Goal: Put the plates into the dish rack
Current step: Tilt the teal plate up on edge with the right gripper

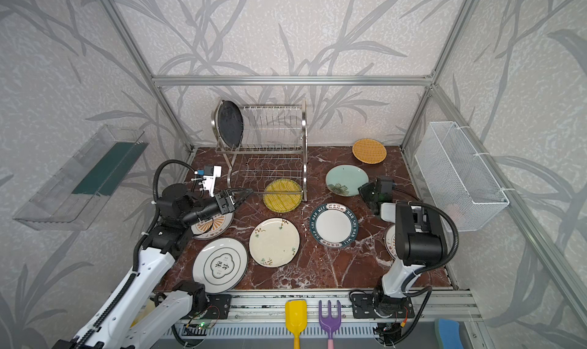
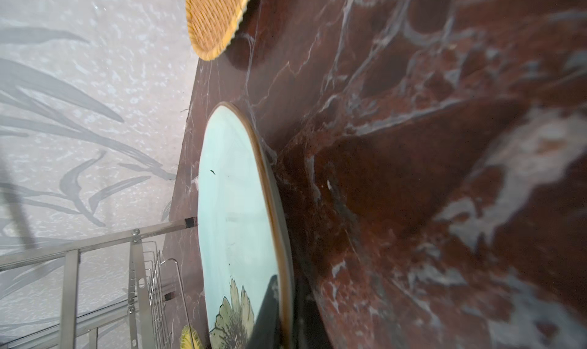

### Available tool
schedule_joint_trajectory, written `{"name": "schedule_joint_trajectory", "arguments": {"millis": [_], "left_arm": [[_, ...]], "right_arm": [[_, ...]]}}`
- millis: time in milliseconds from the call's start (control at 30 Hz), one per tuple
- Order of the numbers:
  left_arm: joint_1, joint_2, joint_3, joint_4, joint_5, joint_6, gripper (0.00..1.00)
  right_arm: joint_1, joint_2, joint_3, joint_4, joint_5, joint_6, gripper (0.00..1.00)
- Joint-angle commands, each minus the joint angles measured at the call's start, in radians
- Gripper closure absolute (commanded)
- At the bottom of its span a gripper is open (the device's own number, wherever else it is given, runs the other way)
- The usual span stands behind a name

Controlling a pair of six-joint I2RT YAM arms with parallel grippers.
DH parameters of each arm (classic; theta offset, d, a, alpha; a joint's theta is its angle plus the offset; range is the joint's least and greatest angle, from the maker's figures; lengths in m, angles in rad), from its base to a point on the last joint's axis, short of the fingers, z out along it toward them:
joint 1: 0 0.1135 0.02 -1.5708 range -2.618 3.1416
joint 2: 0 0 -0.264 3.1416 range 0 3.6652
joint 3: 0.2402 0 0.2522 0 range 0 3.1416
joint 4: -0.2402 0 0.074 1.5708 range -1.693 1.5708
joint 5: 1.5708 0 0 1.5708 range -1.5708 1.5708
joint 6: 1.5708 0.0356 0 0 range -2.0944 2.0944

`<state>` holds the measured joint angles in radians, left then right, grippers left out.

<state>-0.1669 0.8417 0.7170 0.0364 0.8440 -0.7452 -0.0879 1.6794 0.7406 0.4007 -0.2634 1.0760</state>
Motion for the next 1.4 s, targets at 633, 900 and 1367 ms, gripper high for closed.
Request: {"name": "schedule_joint_trajectory", "arguments": {"millis": [633,900,1367], "left_arm": [[0.007,-0.032,-0.029,0.03,-0.03,-0.023,0.01],[-0.051,-0.032,-0.085,0.031,-0.136,-0.06,0.01],[-0.688,0.145,-0.175,0.294,-0.863,-0.329,0.01]], "right_arm": [[-0.059,-0.717,-0.011,-0.544,-0.297,-0.16,1.0],[-0.019,-0.855,-0.09,-0.602,-0.391,-0.183,1.0],[0.316,-0.899,-0.124,-0.548,-0.112,-0.065,1.0]]}}
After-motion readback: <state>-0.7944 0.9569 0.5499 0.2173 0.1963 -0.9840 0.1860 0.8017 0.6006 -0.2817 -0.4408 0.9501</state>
